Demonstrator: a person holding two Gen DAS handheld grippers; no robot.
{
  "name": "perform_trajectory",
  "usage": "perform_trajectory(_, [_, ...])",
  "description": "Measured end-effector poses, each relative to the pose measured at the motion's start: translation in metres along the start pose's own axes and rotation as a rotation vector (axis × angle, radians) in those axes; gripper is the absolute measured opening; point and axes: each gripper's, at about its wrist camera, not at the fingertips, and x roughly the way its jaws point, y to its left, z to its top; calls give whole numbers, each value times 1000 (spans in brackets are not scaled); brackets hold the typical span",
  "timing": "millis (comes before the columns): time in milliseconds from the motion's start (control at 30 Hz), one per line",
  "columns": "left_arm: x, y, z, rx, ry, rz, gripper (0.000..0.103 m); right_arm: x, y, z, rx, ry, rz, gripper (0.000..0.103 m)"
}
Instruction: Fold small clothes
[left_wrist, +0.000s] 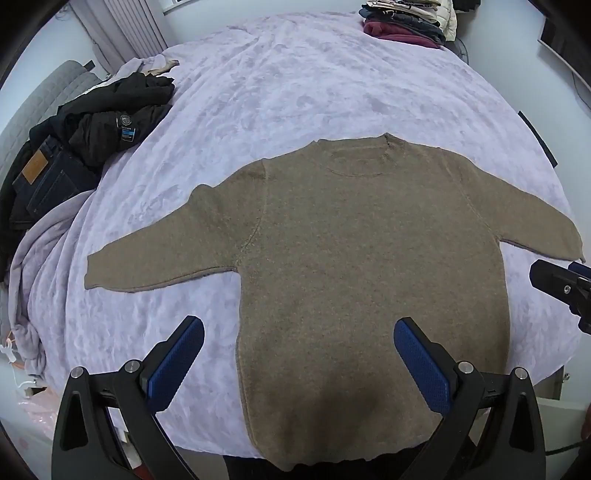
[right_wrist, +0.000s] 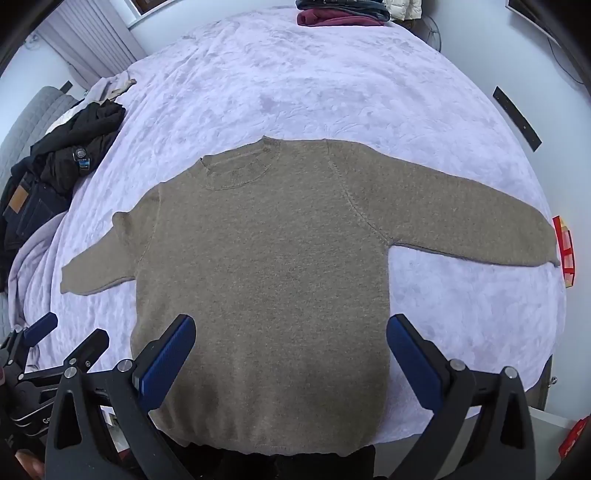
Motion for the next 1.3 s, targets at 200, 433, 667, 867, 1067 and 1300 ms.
perform_trajectory(200, [2,1,0,0,2,-2,103,-2,2,-1,5,-2,-6,103])
perform_trajectory(433, [0,-5,2,-3,4,1,103,-3,3,-1,5,-2,-6,103])
perform_trajectory(667, [-1,-5,3,-9,8,3,103,-2,0,0,1,1,-6,103])
perform_trajectory(867, [-1,-5,6,-12,9,3,103,-2,2,0,1,1,-8,103])
perform_trajectory(1067, [3,-1,1,-13,15,-3,103,-1,1,1,-2,8,-16,103])
perform_trajectory(1300, [8,5,-4,-16,26,-1,103,1,1,2,-1,11,-19,103])
